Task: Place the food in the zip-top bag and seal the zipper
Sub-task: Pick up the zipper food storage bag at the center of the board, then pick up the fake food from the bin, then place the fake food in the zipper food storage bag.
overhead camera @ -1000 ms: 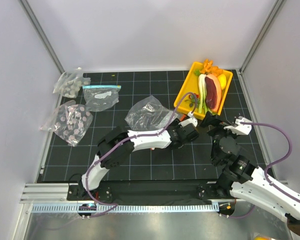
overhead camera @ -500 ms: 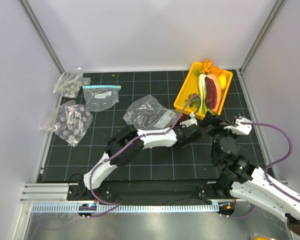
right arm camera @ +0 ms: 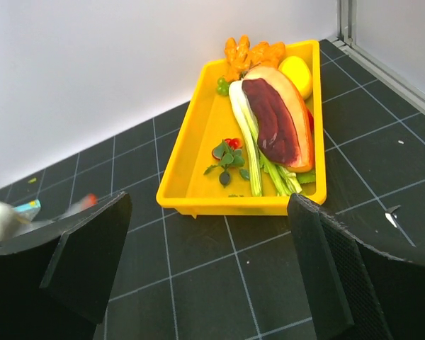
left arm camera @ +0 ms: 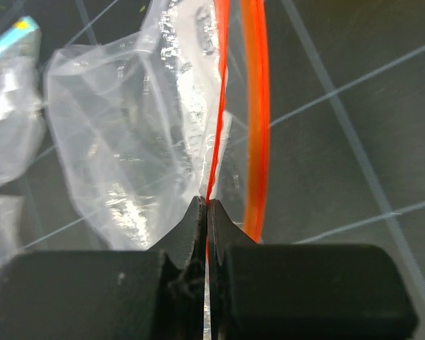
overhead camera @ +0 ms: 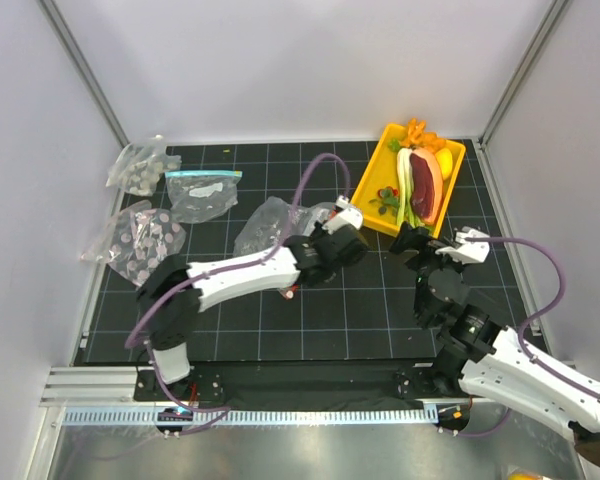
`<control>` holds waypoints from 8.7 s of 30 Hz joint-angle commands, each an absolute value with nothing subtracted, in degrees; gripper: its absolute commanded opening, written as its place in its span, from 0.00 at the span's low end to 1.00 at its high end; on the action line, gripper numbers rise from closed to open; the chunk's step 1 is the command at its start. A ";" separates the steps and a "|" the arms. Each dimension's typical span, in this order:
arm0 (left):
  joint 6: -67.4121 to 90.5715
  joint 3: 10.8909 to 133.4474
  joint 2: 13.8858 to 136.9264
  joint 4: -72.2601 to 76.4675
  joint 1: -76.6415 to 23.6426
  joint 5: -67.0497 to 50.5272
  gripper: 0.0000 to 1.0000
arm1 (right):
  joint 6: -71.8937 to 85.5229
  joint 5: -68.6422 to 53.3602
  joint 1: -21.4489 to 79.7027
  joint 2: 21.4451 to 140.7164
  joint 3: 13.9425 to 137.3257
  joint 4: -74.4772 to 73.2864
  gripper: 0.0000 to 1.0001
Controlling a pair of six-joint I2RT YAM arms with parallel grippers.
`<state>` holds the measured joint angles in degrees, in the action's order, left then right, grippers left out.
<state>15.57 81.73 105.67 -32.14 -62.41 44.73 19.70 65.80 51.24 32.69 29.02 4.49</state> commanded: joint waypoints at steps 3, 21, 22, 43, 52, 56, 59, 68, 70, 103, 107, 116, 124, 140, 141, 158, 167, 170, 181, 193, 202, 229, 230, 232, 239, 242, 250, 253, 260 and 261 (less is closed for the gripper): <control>22.23 75.07 96.43 -23.39 -53.63 25.52 0.00 | 19.51 63.03 49.84 38.14 31.19 8.18 1.00; 26.81 63.63 84.64 -15.29 -43.51 13.01 0.00 | 35.78 15.65 7.13 66.87 41.83 0.97 1.00; 27.07 63.55 84.46 -15.29 -43.51 13.09 0.00 | 35.51 15.30 5.64 68.54 42.71 1.05 1.00; 40.96 54.06 74.71 -7.66 -43.51 21.89 0.00 | 26.71 23.38 1.15 100.71 67.23 3.44 0.99; 37.71 46.84 68.29 1.85 -43.51 19.34 0.00 | 29.35 18.82 -1.49 109.94 73.91 0.35 0.99; 36.13 46.58 68.38 2.99 -43.59 17.41 0.00 | 30.58 10.91 -1.58 114.86 78.83 -4.74 0.99; 35.86 46.32 67.94 2.99 -43.59 18.01 0.00 | 30.85 9.32 -1.50 115.32 78.23 -4.75 0.96; 34.72 46.14 65.22 1.93 -43.59 20.30 0.00 | 31.64 10.10 -1.49 101.72 67.25 1.56 0.69; 34.37 46.14 65.30 1.85 -43.59 20.74 0.00 | 31.99 10.28 -1.49 98.89 64.88 2.54 0.44; 26.90 52.38 72.69 -2.46 -43.77 23.38 0.00 | 30.67 -27.38 23.90 60.19 40.87 4.29 0.07; 26.28 52.38 72.42 -2.29 -43.86 24.78 0.00 | 27.70 -29.01 29.08 62.48 43.68 2.73 0.04; 27.25 52.21 71.98 -2.20 -43.86 23.55 0.00 | 23.29 -21.82 40.16 63.20 45.53 1.14 0.04; 27.60 50.19 68.38 -1.32 -44.74 25.58 0.00 | 23.55 -15.47 41.84 68.89 47.46 -2.55 0.02; 23.92 48.95 68.54 2.99 -48.15 20.21 0.00 | 24.00 -14.50 41.92 71.90 48.51 -3.43 0.01; 22.51 49.91 69.34 2.99 -50.08 21.00 0.00 | 23.91 -14.41 41.92 71.63 48.60 -3.69 0.01; 22.94 53.26 70.13 0.62 -59.85 14.76 0.00 | 24.79 -11.78 40.78 68.82 48.60 -5.10 0.34; 29.61 58.53 77.69 -8.26 -56.08 19.87 0.00 | 25.14 -11.34 40.69 68.46 48.08 -5.18 0.72; 32.25 58.19 77.96 -8.88 -51.78 15.13 0.00 | 25.05 -11.25 40.69 69.08 48.95 -6.67 0.72; 34.19 55.81 76.30 -9.66 -42.54 12.39 0.00 | 22.76 -4.40 40.69 67.41 50.18 -11.95 0.80; 35.24 51.07 65.22 -8.00 -41.84 15.21 0.00 | 31.02 -6.24 40.43 72.77 44.12 1.92 0.92; 35.24 50.10 60.04 -8.61 -41.84 15.21 0.00 | 36.55 -16.06 34.28 75.85 41.31 8.25 0.96; 34.28 49.92 59.76 -8.88 -41.92 16.09 0.00 | 40.25 -21.00 32.87 74.36 38.41 13.45 0.02; 34.45 50.01 60.11 -8.96 -41.92 15.21 0.00 | 39.99 -21.09 32.87 74.36 38.41 13.53 0.02; 34.54 50.27 61.43 -8.44 -41.92 13.81 0.00 | 39.90 -21.97 32.87 74.27 38.50 13.88 0.01; 35.51 50.36 66.96 -6.33 -42.01 9.14 0.00 | 39.64 -22.76 32.87 70.49 36.31 17.66 0.01; 35.77 50.89 68.98 -6.06 -42.10 7.30 0.00 | 40.52 -23.99 32.87 68.38 34.63 21.61 0.01; 34.72 51.59 70.58 -2.90 -43.59 -1.65 0.00 | 40.52 -23.20 32.96 66.70 33.75 22.76 0.01; 33.93 51.33 70.23 -0.89 -44.56 -3.86 0.00 | 41.04 -23.99 32.96 67.32 33.49 24.34 0.01; 34.72 50.19 69.44 4.92 -44.74 -14.50 0.00 | 40.52 -23.03 32.87 67.15 33.40 23.47 0.01; 34.72 49.92 69.09 6.23 -44.82 -15.20 0.00 | 40.52 -23.03 32.87 67.41 33.57 23.47 0.01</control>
<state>35.14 49.36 71.11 -0.38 -44.51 -8.99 40.71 -22.94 32.67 67.88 33.41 19.00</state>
